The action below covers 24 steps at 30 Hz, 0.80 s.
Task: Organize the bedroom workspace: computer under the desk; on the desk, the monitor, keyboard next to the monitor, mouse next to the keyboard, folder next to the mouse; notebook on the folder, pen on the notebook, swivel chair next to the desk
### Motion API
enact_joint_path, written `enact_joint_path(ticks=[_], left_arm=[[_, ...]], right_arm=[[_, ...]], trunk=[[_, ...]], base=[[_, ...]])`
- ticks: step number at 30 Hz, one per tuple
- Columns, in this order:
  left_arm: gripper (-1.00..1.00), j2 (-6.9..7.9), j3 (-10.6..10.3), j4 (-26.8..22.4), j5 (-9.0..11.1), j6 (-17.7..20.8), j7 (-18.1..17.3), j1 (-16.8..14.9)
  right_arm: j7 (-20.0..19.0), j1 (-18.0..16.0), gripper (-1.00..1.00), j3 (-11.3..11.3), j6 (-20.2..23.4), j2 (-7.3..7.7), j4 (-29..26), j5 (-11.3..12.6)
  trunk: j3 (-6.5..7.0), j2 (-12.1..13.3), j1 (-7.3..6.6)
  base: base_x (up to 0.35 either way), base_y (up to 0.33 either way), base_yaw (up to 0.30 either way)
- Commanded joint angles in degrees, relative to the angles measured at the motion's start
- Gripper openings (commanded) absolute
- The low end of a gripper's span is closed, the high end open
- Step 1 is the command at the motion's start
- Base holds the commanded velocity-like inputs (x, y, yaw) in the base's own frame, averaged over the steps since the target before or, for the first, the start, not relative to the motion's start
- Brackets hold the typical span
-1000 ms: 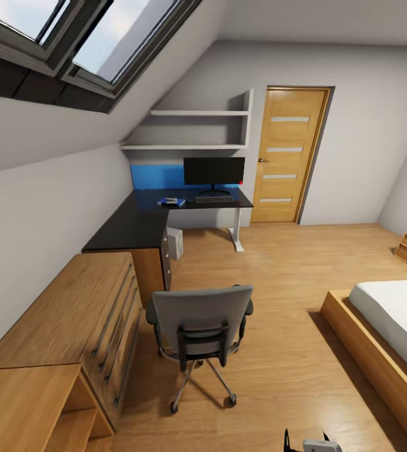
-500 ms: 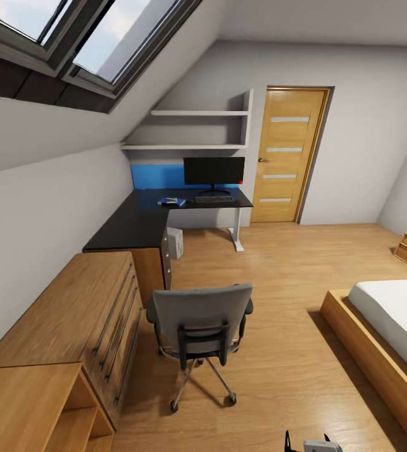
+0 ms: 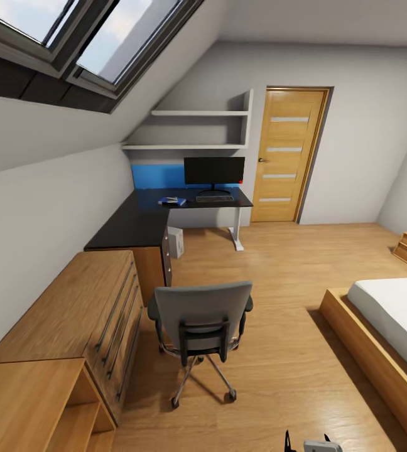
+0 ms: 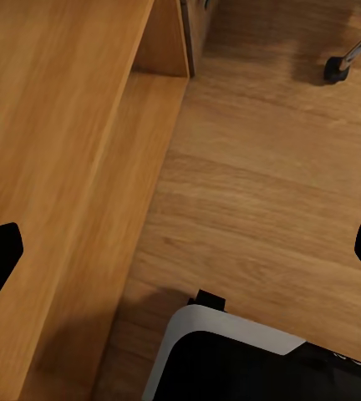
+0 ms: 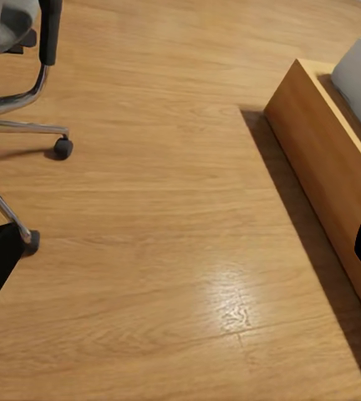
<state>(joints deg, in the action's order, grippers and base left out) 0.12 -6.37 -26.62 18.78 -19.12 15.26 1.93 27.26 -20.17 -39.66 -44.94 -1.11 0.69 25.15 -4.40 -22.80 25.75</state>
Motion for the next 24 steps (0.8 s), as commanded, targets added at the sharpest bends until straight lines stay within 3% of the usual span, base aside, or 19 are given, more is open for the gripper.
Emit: enact_joint_path(ticks=[1,13,24], left_arm=[[1.00,0.06,-0.49,-0.09,0.38,-0.13,0.48,0.00],[1.00,0.06,-0.48,-0.09,0.38,-0.13,0.48,0.00],[1.00,0.06,-0.43,-0.15,0.43,-0.19,0.49,0.00]], right_arm=[[0.31,-0.05,1.00,-0.49,-0.11,-0.03,0.06,0.25],[0.33,-0.05,1.00,-0.46,-0.15,-0.11,-0.03,0.25],[0.33,-0.05,1.00,-0.48,-0.15,-0.12,-0.07,0.25]], trunk=[[-0.11,-0.12,0.03],[-0.11,-0.12,0.03],[-0.11,-0.12,0.03]], base=[[-0.010,0.002,0.000],[-0.003,0.001,0.019],[0.000,0.000,0.202]])
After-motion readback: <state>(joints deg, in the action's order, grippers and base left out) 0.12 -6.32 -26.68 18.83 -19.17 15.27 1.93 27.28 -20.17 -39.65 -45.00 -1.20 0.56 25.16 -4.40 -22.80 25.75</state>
